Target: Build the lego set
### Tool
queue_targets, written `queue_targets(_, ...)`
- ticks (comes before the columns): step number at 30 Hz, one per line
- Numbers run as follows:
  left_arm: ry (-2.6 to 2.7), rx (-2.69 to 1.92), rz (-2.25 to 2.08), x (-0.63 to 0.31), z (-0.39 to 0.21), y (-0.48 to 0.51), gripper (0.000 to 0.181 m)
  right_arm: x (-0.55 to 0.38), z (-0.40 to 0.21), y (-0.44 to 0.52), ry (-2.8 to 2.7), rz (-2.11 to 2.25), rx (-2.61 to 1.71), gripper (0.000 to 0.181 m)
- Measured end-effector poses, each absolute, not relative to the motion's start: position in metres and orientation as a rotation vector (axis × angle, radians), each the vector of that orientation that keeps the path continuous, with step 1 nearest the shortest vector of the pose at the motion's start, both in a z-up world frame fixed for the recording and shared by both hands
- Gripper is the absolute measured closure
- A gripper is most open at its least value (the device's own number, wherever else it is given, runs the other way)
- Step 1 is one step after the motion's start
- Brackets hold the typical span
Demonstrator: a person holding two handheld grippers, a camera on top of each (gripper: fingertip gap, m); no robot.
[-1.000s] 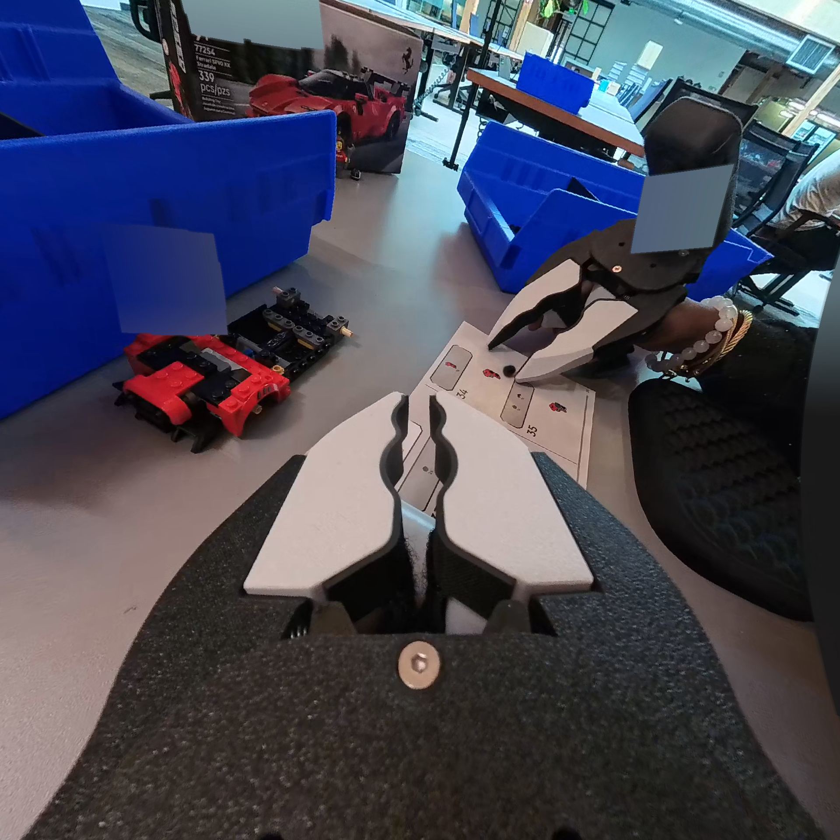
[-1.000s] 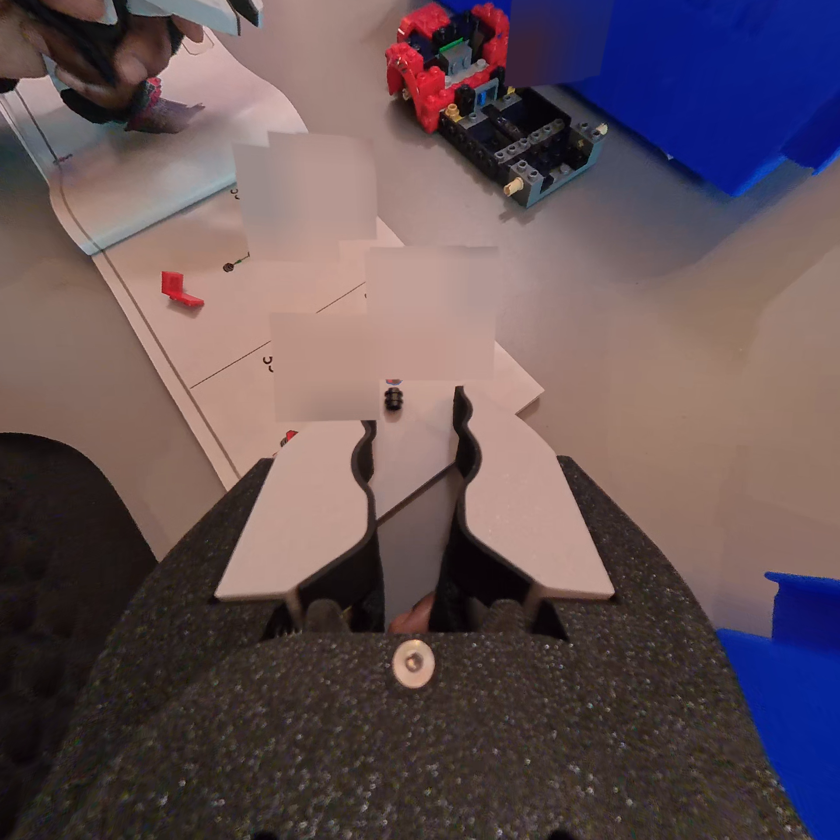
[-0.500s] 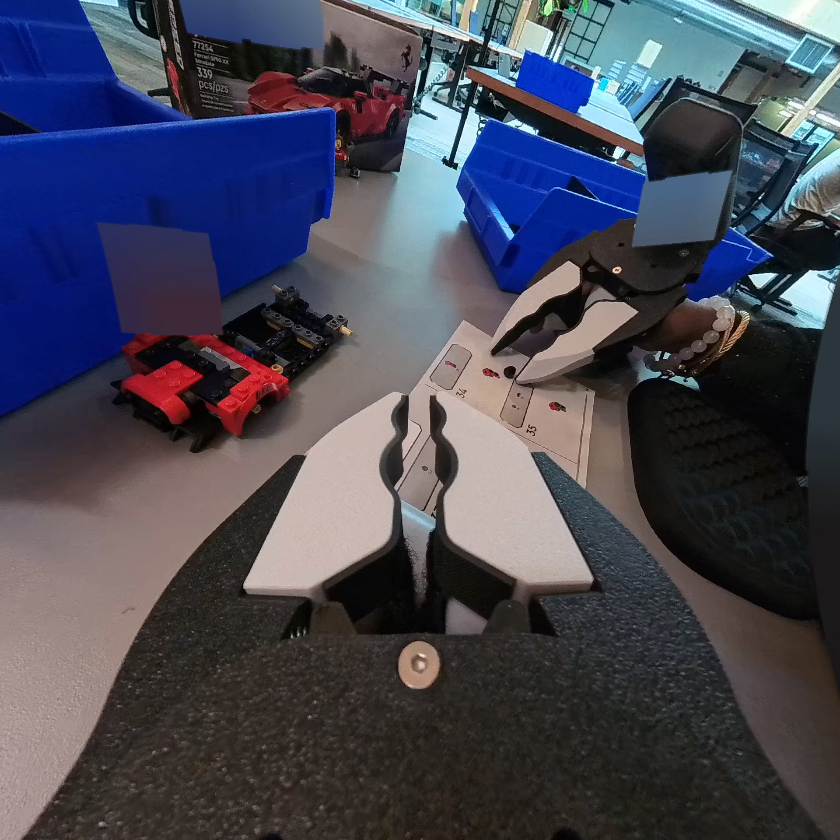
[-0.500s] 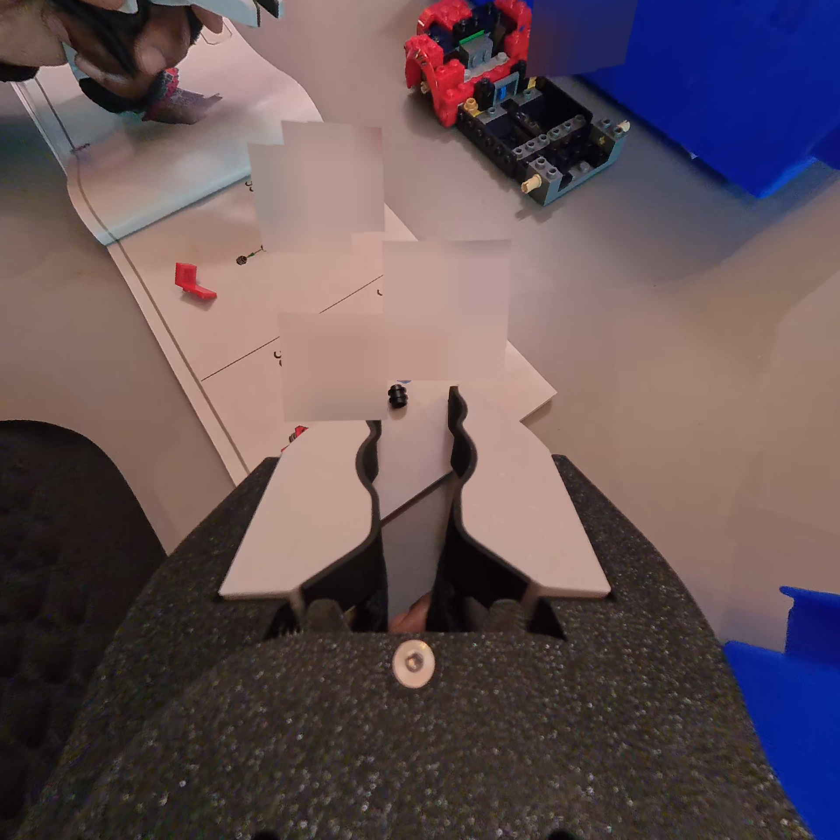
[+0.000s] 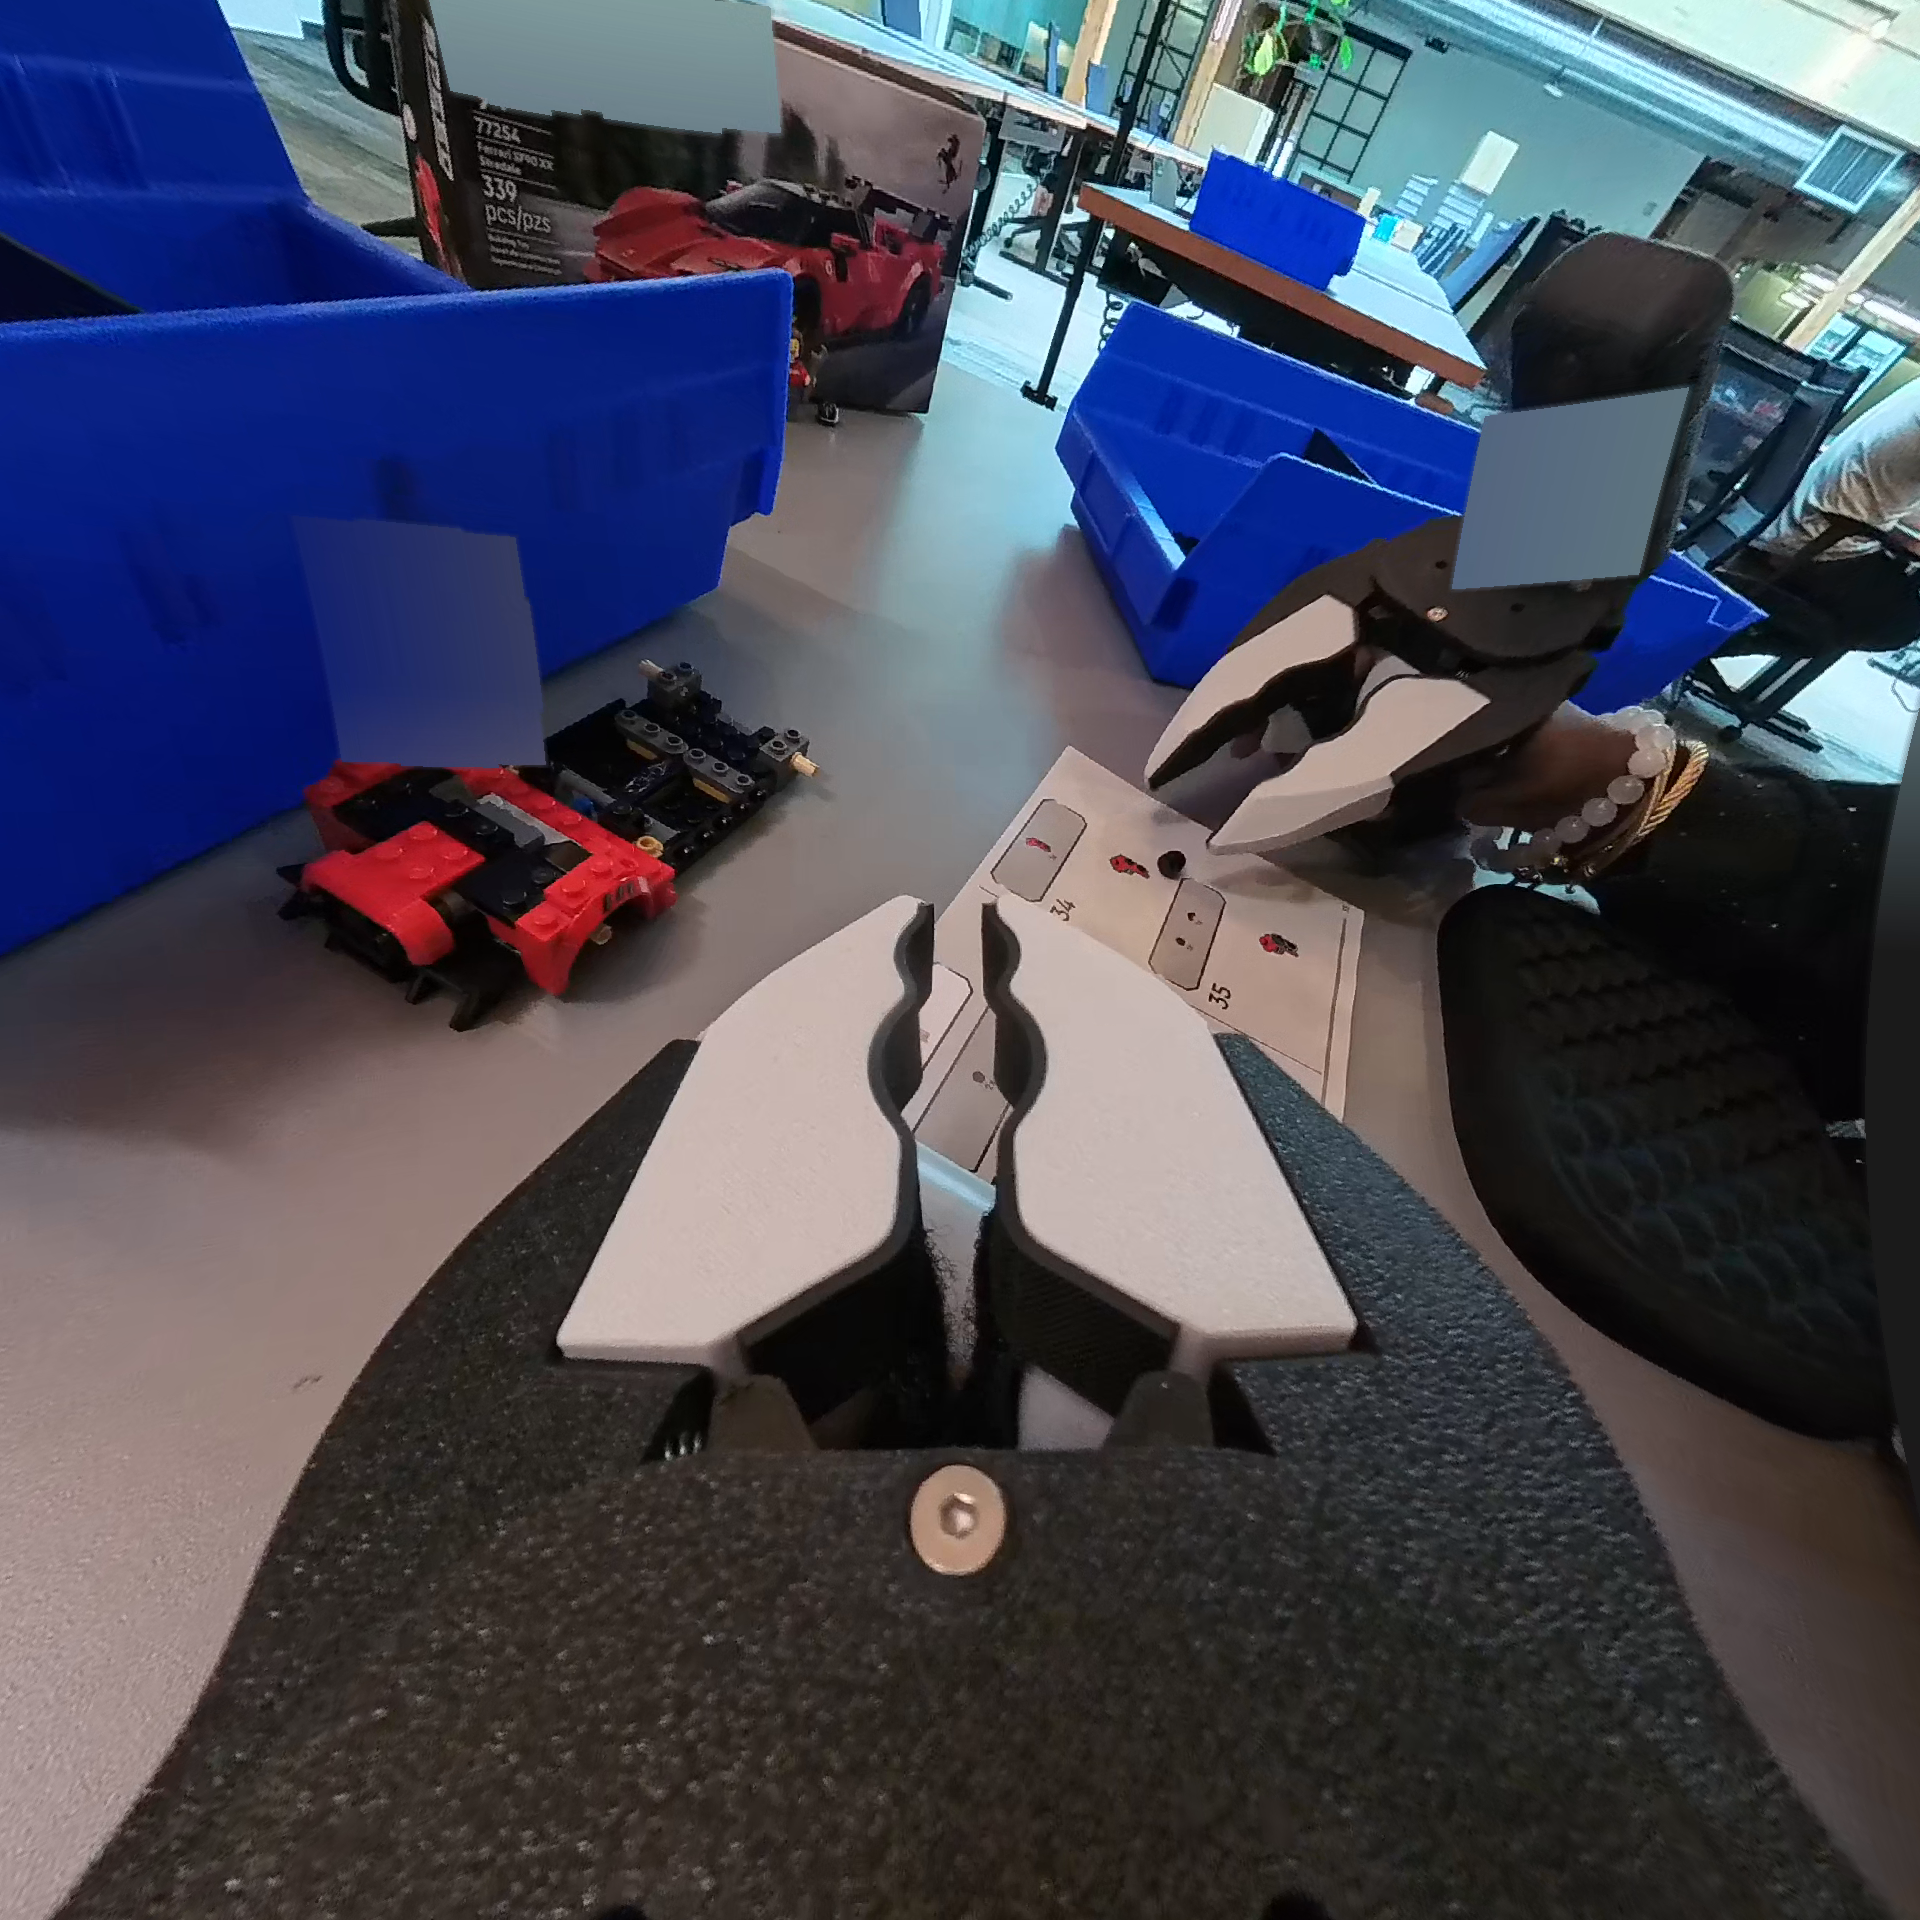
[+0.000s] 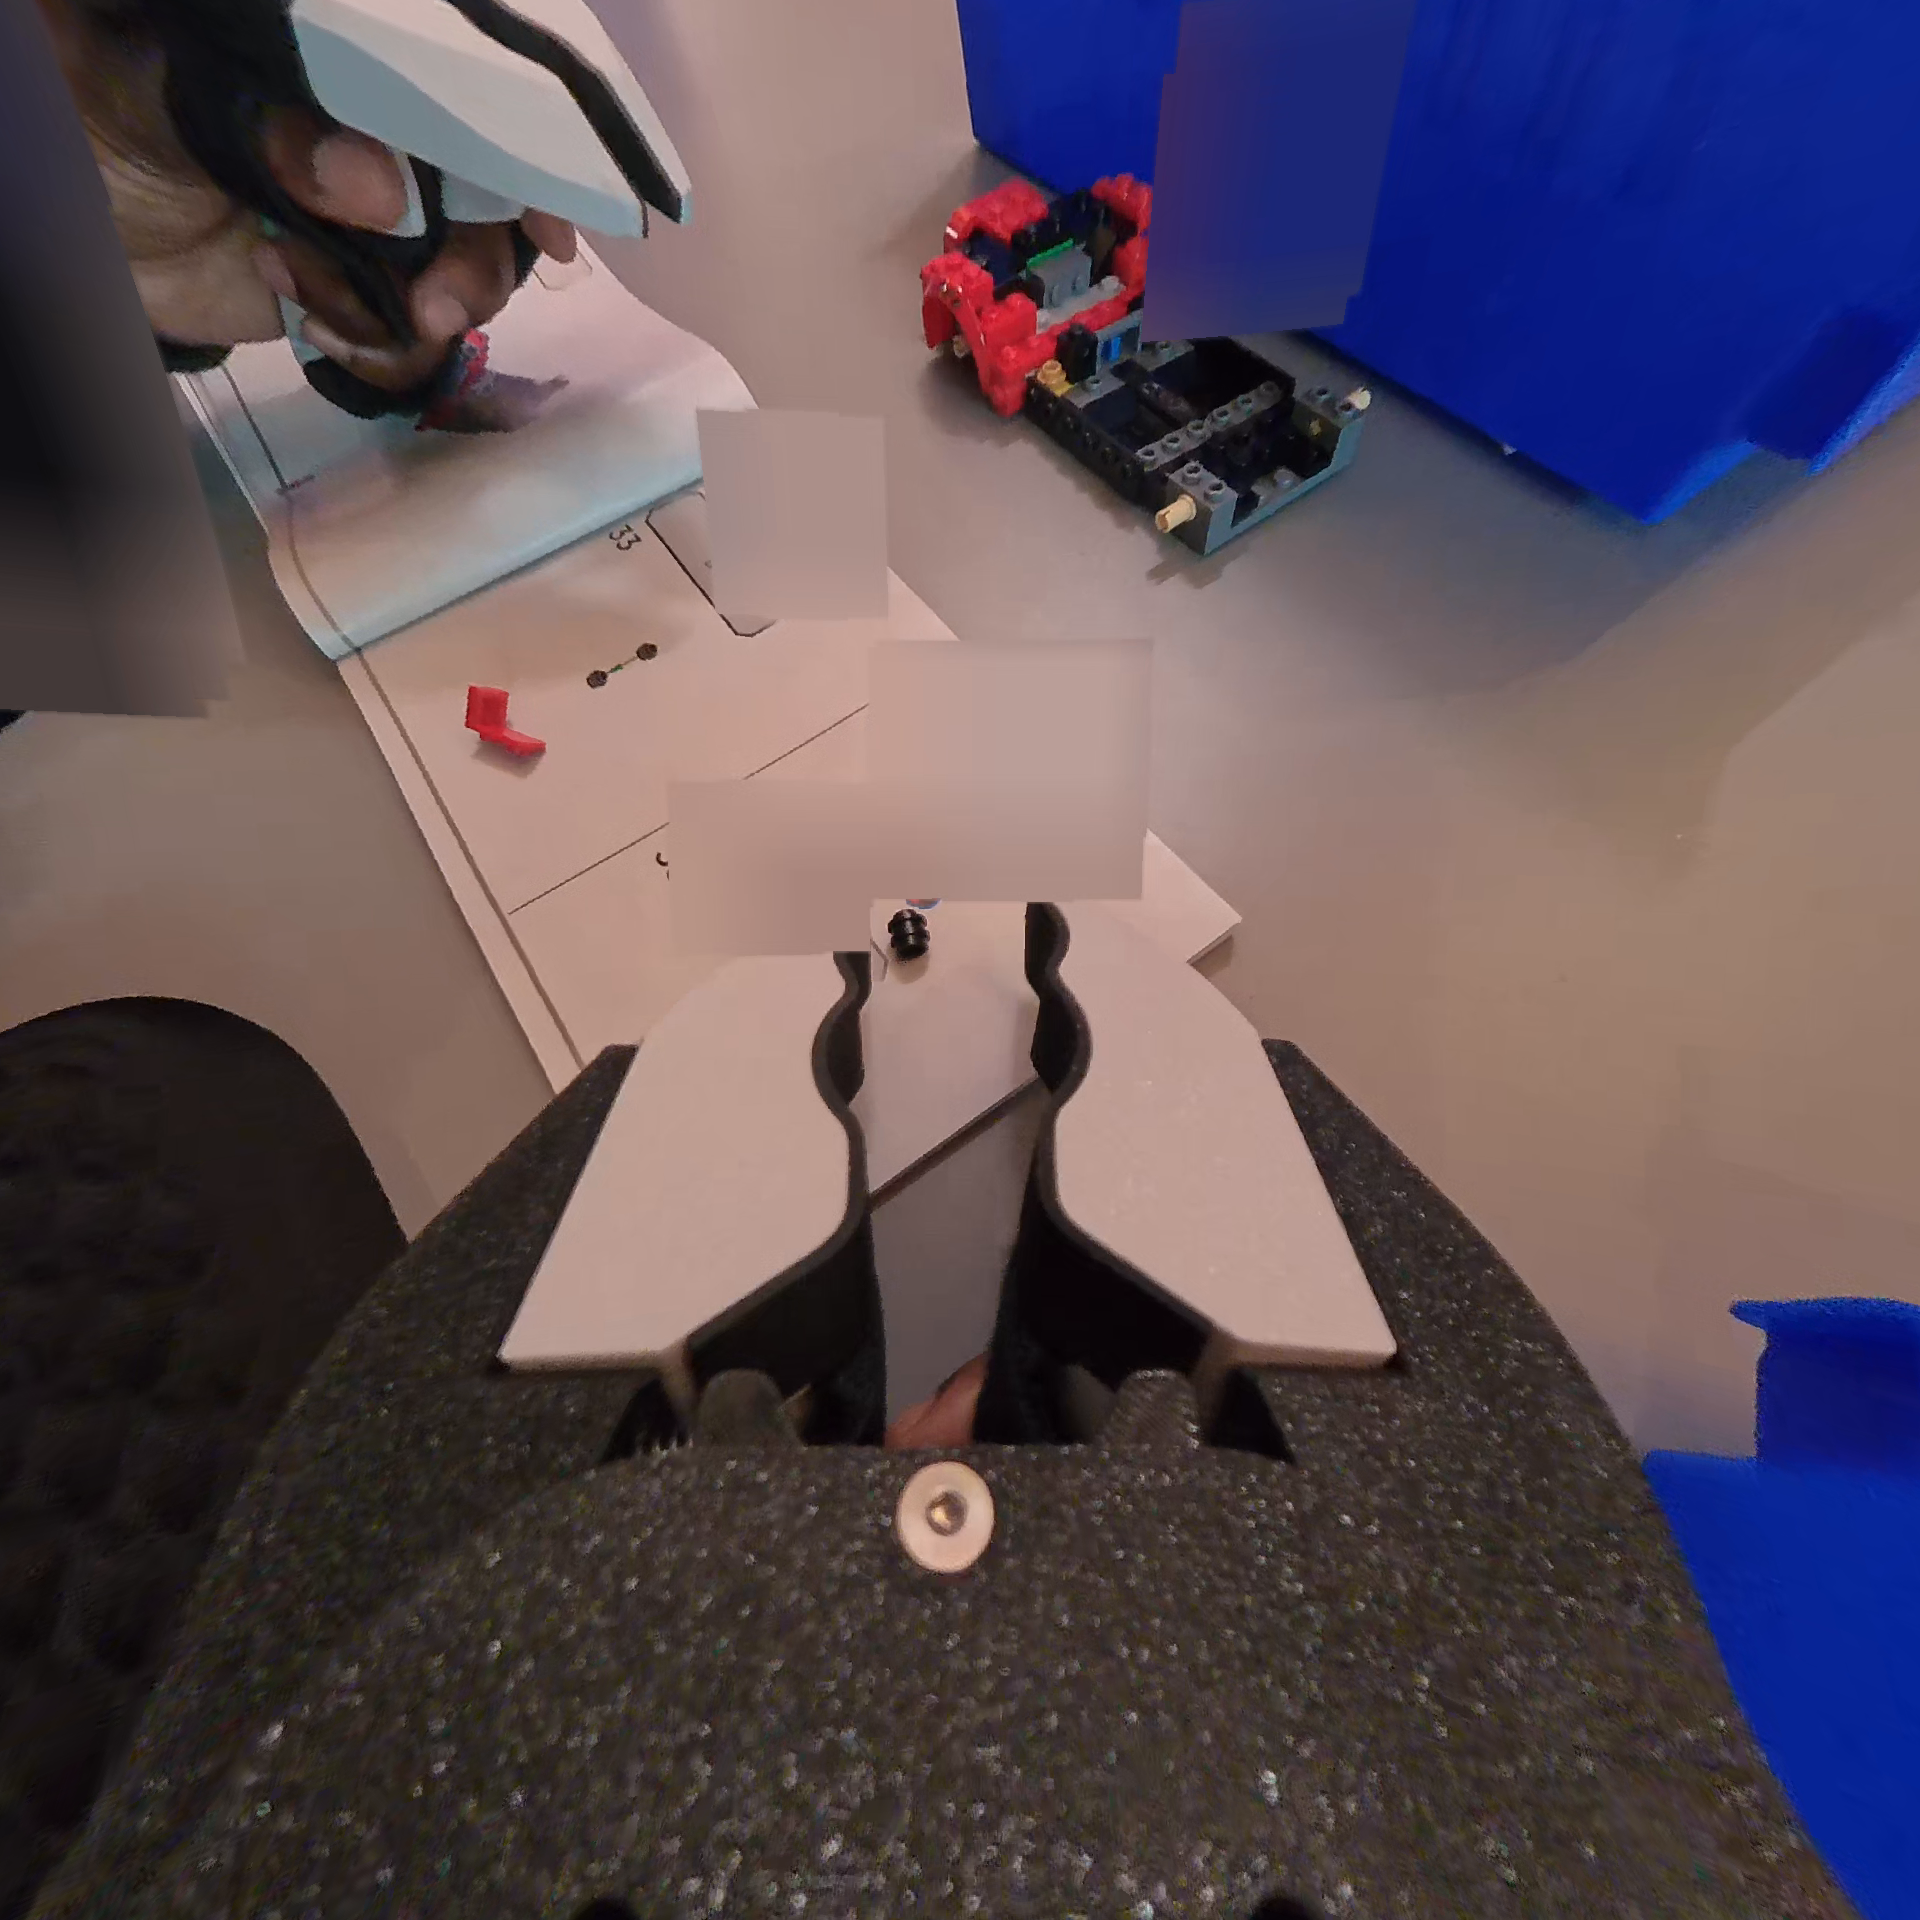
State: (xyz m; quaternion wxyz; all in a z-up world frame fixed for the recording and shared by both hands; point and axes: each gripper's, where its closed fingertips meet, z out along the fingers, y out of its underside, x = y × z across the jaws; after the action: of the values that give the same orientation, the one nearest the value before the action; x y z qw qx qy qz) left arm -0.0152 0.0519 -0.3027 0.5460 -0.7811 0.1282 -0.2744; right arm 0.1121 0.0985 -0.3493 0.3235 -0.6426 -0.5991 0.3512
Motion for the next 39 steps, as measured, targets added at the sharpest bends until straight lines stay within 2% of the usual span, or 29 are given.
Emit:
queue_targets(4, 0.311, -1.855, -0.646, -0.015, -0.303, 0.052, 0.173, 0.113, -0.345, 0.099, -1.548, 0.925, -1.663, 0.155)
queue_targets(6, 0.312, -1.854, -0.645, -0.015, -0.303, 0.052, 0.173, 0.113, -0.343, 0.094, -1.578, 0.951, -1.626, 0.175)
queue_targets(9, 0.312, -1.852, -0.646, -0.015, -0.303, 0.052, 0.174, 0.113, -0.343, 0.088, -1.615, 0.946, -1.59, 0.181)
queue_targets(14, 0.31, -1.851, -0.647, -0.015, -0.303, 0.052, 0.174, 0.112, -0.348, 0.087, -1.653, 0.885, -1.584, 0.179)
queue_targets(19, 0.301, -1.847, -0.652, -0.016, -0.302, 0.052, 0.174, 0.111, -0.35, 0.09, -1.637, 0.885, -1.615, 0.156)
queue_targets(20, 0.299, -1.847, -0.653, -0.016, -0.302, 0.052, 0.174, 0.112, -0.349, 0.091, -1.629, 0.892, -1.621, 0.156)
queue_targets(21, 0.299, -1.846, -0.653, -0.016, -0.302, 0.052, 0.174, 0.112, -0.348, 0.09, -1.625, 0.903, -1.62, 0.164)
queue_targets(22, 0.298, -1.846, -0.653, -0.016, -0.302, 0.052, 0.174, 0.112, -0.346, 0.089, -1.628, 0.922, -1.605, 0.18)
queue_targets(25, 0.299, -1.846, -0.652, -0.016, -0.302, 0.052, 0.174, 0.113, -0.343, 0.089, -1.61, 0.933, -1.59, 0.179)
queue_targets(29, 0.299, -1.846, -0.653, -0.016, -0.302, 0.052, 0.174, 0.113, -0.341, 0.095, -1.558, 0.951, -1.618, 0.157)
queue_targets(30, 0.3, -1.846, -0.653, -0.016, -0.302, 0.052, 0.174, 0.113, -0.341, 0.095, -1.552, 0.962, -1.626, 0.158)
queue_targets(31, 0.3, -1.846, -0.653, -0.016, -0.302, 0.052, 0.174, 0.113, -0.34, 0.093, -1.563, 0.983, -1.616, 0.176)
queue_targets(34, 0.301, -1.847, -0.654, -0.016, -0.302, 0.052, 0.173, 0.114, -0.338, 0.091, -1.574, 0.984, -1.584, 0.181)
queue_targets(35, 0.3, -1.847, -0.654, -0.015, -0.302, 0.052, 0.173, 0.113, -0.338, 0.091, -1.571, 0.973, -1.583, 0.178)
queue_targets(37, 0.301, -1.848, -0.655, -0.015, -0.302, 0.052, 0.173, 0.113, -0.341, 0.094, -1.564, 0.949, -1.618, 0.16)
queue_targets(39, 0.303, -1.849, -0.654, -0.015, -0.302, 0.052, 0.173, 0.112, -0.347, 0.095, -1.589, 0.944, -1.659, 0.158)
